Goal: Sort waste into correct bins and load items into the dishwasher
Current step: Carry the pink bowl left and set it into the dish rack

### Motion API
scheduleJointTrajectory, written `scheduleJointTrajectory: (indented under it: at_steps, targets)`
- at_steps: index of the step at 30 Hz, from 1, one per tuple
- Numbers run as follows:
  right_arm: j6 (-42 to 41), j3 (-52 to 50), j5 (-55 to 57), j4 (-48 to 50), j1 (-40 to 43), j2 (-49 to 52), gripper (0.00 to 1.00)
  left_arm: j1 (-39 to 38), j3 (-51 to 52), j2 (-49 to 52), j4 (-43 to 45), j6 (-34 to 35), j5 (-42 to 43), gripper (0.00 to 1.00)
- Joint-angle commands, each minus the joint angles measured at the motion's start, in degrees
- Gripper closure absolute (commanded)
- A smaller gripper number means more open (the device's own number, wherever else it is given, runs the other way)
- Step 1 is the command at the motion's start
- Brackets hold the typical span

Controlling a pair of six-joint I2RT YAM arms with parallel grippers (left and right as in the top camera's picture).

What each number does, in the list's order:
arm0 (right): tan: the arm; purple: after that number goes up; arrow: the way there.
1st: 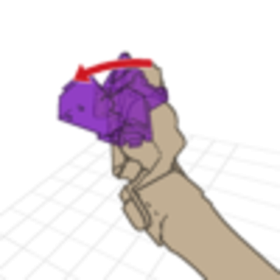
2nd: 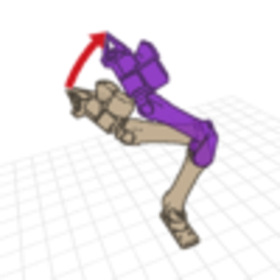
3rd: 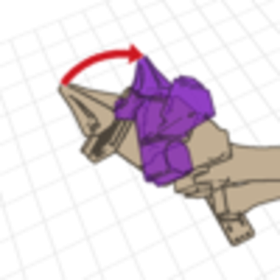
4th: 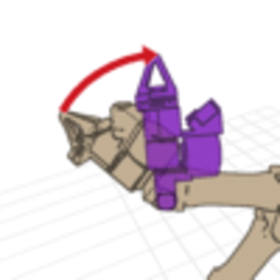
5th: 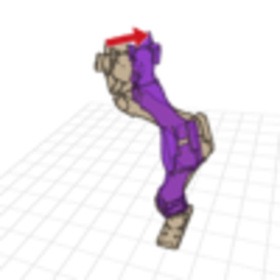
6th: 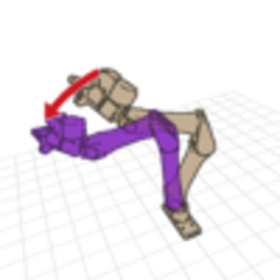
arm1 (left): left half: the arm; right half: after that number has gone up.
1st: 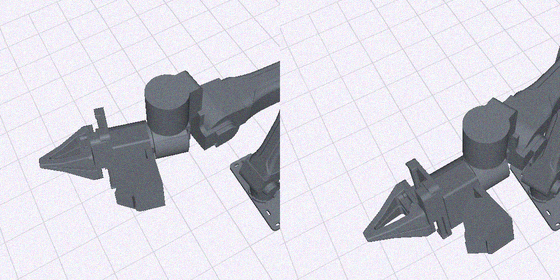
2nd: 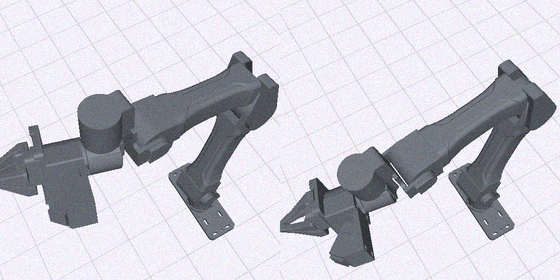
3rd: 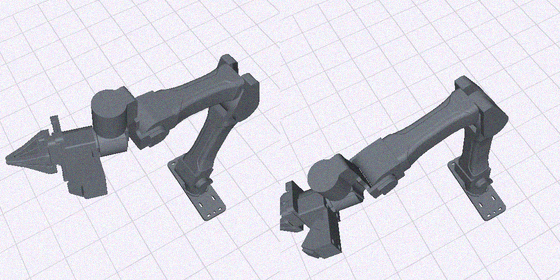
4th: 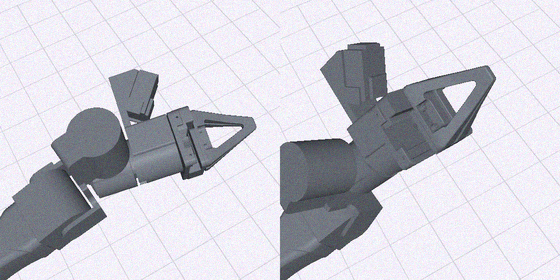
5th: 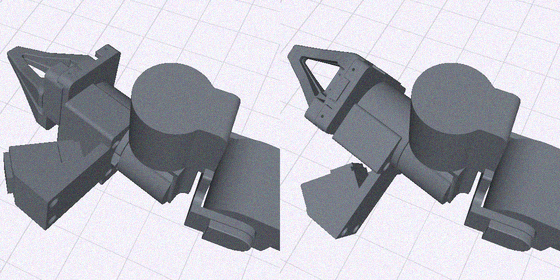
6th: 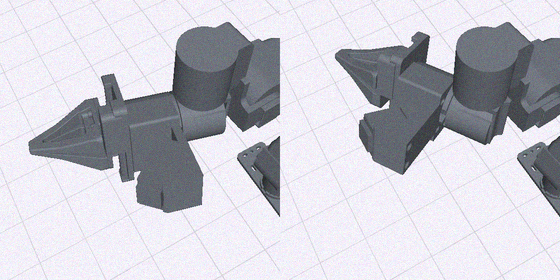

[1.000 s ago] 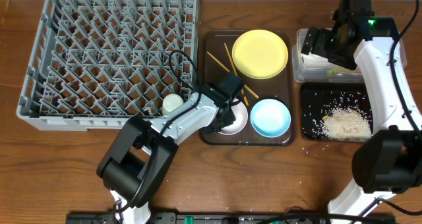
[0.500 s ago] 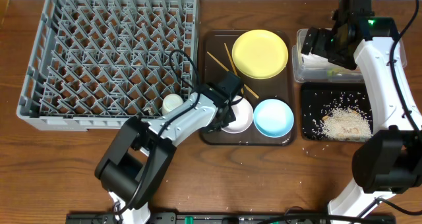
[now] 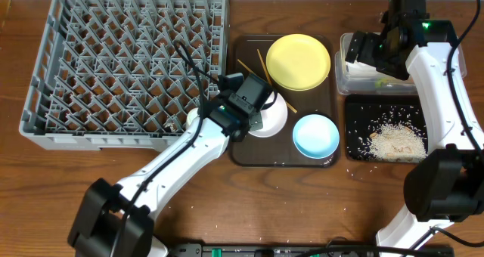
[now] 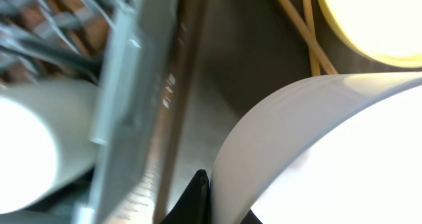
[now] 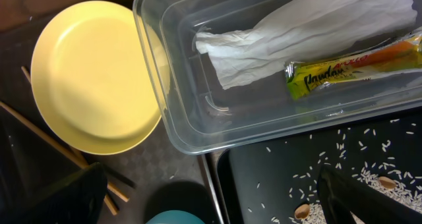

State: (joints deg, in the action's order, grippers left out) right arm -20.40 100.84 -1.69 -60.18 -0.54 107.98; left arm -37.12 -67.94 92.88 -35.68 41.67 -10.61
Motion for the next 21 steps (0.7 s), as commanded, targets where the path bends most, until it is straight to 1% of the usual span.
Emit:
scheduleJointTrajectory:
  at_steps: [1,4,6,7,12,13,16,18,20,21]
  targets:
    - [-0.15,0.24,0.37,-0.02,0.09,-1.11,0.01,0.17,0.17,-2.78,0.24,-5.55,-14.03,0.93]
    - [-0.13,0.24,0.37,-0.02,0.09,-1.11,0.01,0.20,-0.28,-4.11,0.57,-9.01,-24.87,0.93]
    - [-0.15,0.24,0.37,-0.02,0.09,-1.11,0.01,0.59,-0.52,-4.59,1.95,-12.33,-30.64,0.93]
    - [-0.15,0.24,0.37,-0.02,0.09,-1.11,0.01,1.03,-0.61,-4.59,2.82,-14.25,-32.22,0.93]
    - [-0.13,0.24,0.37,-0.02,0.09,-1.11,0.01,6.73,-1.38,-4.59,9.90,-25.20,-33.62,0.93]
    - [-0.13,0.24,0.37,-0.02,0.09,-1.11,0.01,9.86,-1.92,-4.57,11.93,-27.26,-33.66,0.93]
    - [-0.15,0.24,0.37,-0.02,0.09,-1.11,0.01,14.71,-2.27,-4.57,14.62,-30.29,-34.10,0.93]
    - [-0.13,0.24,0.37,-0.02,0.09,-1.11,0.01,17.11,-2.27,-4.39,15.69,-31.69,-36.74,0.92]
    - [-0.15,0.24,0.37,-0.02,0.09,-1.11,0.01,18.82,-2.27,-3.72,17.22,-34.16,-40.98,0.93]
    - [-0.13,0.24,0.37,-0.02,0.09,-1.11,0.01,19.26,-2.27,-3.21,18.56,-35.34,-44.41,0.92]
